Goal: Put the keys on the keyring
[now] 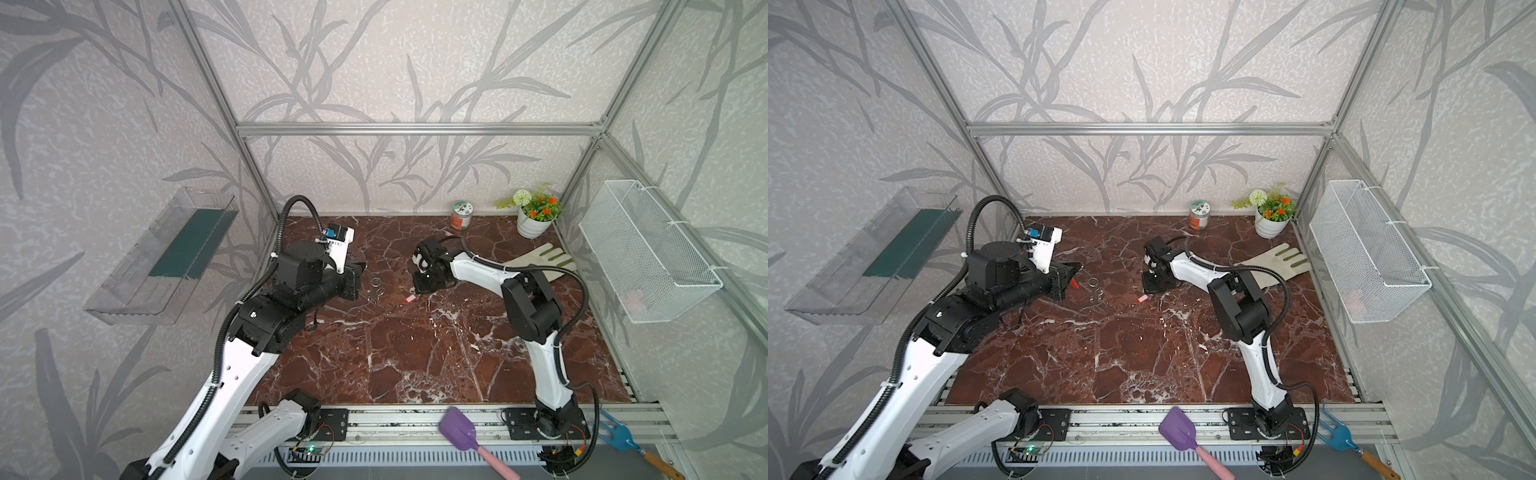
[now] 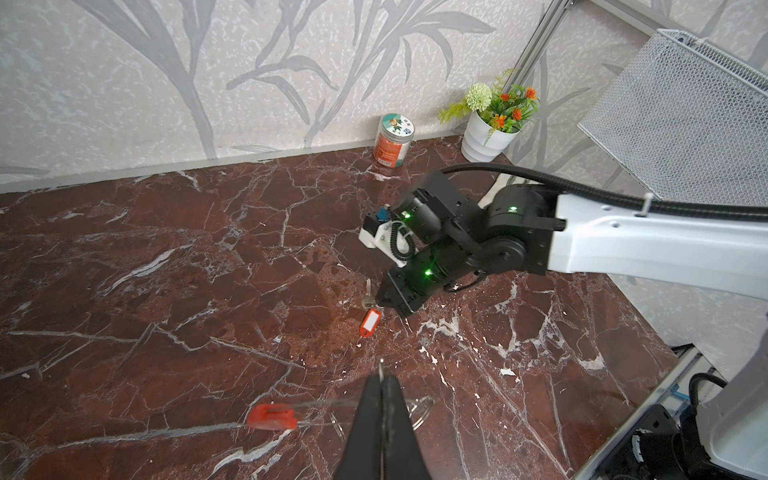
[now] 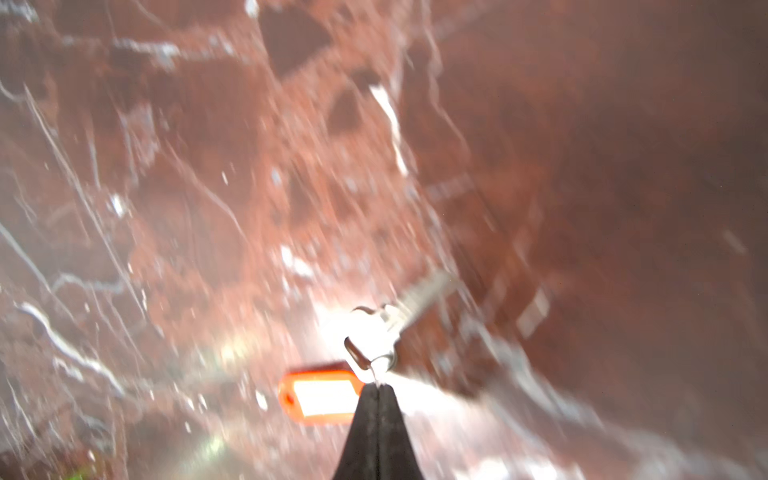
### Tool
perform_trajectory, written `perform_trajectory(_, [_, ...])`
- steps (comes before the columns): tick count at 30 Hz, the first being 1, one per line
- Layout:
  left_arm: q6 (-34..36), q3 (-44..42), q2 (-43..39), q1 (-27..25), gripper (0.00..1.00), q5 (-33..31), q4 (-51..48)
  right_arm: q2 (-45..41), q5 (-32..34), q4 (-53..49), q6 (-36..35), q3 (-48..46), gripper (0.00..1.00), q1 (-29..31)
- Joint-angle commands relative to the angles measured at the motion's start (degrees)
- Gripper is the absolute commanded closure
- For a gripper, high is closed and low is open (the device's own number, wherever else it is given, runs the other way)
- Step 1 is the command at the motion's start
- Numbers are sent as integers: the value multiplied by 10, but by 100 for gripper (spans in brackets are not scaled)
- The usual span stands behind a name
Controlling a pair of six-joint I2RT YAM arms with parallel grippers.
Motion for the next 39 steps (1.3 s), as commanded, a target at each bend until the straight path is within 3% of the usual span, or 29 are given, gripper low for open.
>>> perform_trajectory(1, [-2, -7, 4, -1, 100, 20, 33, -83, 26, -25, -19, -68, 100, -10])
perform_trajectory(15, [-20, -28, 32, 0, 100, 78, 103, -365, 69, -115, -13, -331, 100, -11])
perform_trajectory(23, [-43, -51, 13, -1, 100, 93, 116, -472, 49, -125, 27, -452, 100, -9])
perform_trajectory(28, [-58, -71, -4, -1, 100, 93, 122, -482, 49, -115, 33, -473, 100, -7])
perform_trajectory(39, [-64, -82, -29, -2, 100, 84, 104, -416, 47, -79, 33, -466, 100, -7])
